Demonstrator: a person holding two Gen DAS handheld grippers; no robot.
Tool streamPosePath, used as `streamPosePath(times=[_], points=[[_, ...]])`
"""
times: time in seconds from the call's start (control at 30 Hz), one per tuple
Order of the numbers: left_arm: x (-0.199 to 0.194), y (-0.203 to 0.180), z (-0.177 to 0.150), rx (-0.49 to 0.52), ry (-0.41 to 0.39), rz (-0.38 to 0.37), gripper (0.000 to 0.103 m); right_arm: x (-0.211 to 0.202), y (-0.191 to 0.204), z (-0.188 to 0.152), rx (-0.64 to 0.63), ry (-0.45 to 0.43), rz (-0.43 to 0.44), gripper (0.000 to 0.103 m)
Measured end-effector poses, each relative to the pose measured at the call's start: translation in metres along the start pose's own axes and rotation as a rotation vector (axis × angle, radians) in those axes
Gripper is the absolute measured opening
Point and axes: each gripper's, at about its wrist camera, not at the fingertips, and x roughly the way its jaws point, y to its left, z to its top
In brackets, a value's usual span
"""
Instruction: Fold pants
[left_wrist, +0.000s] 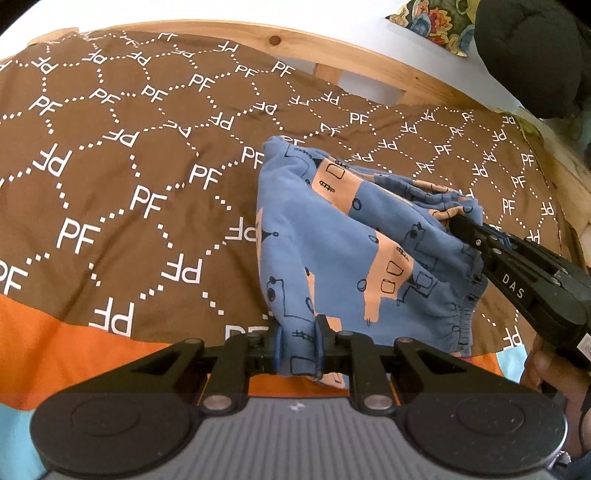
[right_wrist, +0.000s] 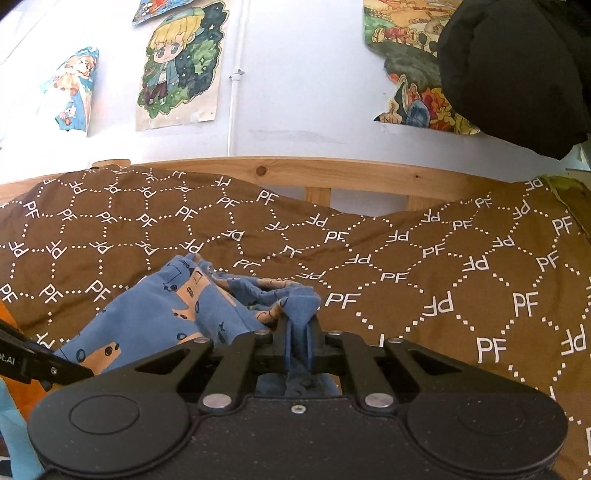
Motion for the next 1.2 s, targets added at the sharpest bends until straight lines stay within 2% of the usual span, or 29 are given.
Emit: streamPosePath(times=[0.3, 0.43, 0.57, 0.7, 0.9, 0.97, 1.03, 1.1, 1.2], points=[[-0.006, 0.002, -0.002, 0.006, -0.027, -0.033, 0.018, -0.006, 0.005, 0.005, -0.012, -0.014, -0.001, 0.007], [-0.009, -0.001, 0.004, 0.058, -0.043, -0.049, 0.018, -0.001, 0.007, 0.015, -0.049, -0.006, -0.002, 0.007], [-0.014, 0.000, 0.019, 0.104, -0.074, -0.064, 0.018, 0.005, 0.010, 0.032, -0.114, -0.016, 0.007, 0.007], [-0.019, 0.002, 0.041, 0.106, -0.109, -0.076, 0.018, 0.012, 0.012, 0.056, -0.182, -0.043, 0.014, 0.007], [-0.023, -0.004, 0.078, 0.174, -0.192, -0.064, 0.018, 0.035, 0.008, 0.096, -0.207, -0.099, 0.000, 0.007], [-0.017, -0.005, 0.089, 0.166, -0.186, -0.064, 0.018, 0.049, -0.003, 0.106, -0.158, -0.078, 0.002, 0.007], [-0.005, -0.001, 0.095, 0.142, -0.155, -0.060, 0.019, 0.069, -0.020, 0.110, -0.070, -0.014, 0.026, 0.008], [0.015, 0.006, 0.096, 0.111, -0.101, -0.056, 0.019, 0.094, -0.040, 0.101, 0.041, 0.060, 0.053, 0.008], [0.047, 0.023, 0.086, 0.056, -0.019, -0.041, 0.021, 0.128, -0.054, 0.076, 0.114, 0.171, 0.057, 0.013]])
